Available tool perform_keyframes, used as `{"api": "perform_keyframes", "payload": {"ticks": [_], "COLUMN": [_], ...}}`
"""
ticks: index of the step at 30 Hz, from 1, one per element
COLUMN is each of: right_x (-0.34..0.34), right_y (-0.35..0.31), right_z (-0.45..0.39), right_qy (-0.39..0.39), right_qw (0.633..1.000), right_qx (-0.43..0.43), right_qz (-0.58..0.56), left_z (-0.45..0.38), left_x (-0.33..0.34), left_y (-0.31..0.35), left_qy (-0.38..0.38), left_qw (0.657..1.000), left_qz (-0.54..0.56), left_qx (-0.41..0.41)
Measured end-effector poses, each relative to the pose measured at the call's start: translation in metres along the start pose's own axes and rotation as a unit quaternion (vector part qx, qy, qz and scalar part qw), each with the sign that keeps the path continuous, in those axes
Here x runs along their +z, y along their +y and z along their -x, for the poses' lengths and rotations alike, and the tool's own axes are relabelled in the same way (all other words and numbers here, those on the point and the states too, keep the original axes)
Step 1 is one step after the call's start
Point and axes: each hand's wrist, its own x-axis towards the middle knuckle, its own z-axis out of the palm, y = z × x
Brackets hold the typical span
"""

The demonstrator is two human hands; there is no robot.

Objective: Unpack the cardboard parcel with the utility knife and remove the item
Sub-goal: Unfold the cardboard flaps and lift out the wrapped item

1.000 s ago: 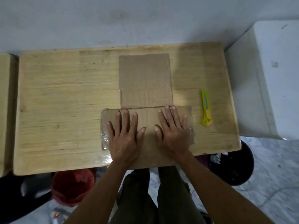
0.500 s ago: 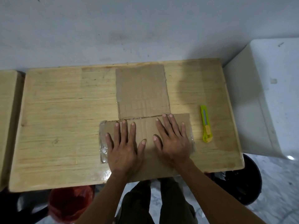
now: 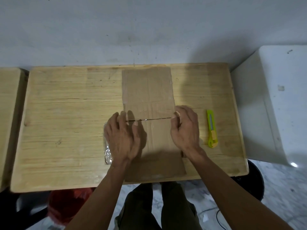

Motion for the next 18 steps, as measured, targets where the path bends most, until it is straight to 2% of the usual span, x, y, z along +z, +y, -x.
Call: {"api": "perform_keyframes", "payload": {"ticks": [4, 8, 10, 13, 15, 18], "right_x": [-0.016, -0.027, -0.034, -0.043, -0.048, -0.053], "right_y": [0.013, 0.017, 0.011, 0.008, 0.011, 0.012], "right_z": [0.026, 0.068, 0.089, 0.113, 0.12, 0.123], "right_qy": [0.047, 0.014, -0.019, -0.107, -0.154, -0.188], "right_qw": [0.998, 0.995, 0.992, 0.982, 0.979, 0.976], "right_qx": [0.044, 0.084, 0.102, 0.123, 0.1, 0.059], "right_qz": [-0.028, -0.053, -0.072, -0.097, -0.089, -0.088], "left_z": [0.016, 0.05, 0.068, 0.087, 0.093, 0.092], "left_x": [-0.016, -0.036, -0.044, -0.048, -0.047, -0.049], "left_y": [-0.017, -0.03, -0.033, -0.04, -0.046, -0.049], "left_qy": [0.021, -0.038, -0.064, -0.137, -0.166, -0.177], "left_qw": [0.999, 0.992, 0.993, 0.99, 0.984, 0.98], "left_qz": [0.005, 0.04, 0.056, 0.034, 0.004, -0.016], "left_qx": [-0.041, -0.112, -0.081, 0.009, 0.067, 0.088]}}
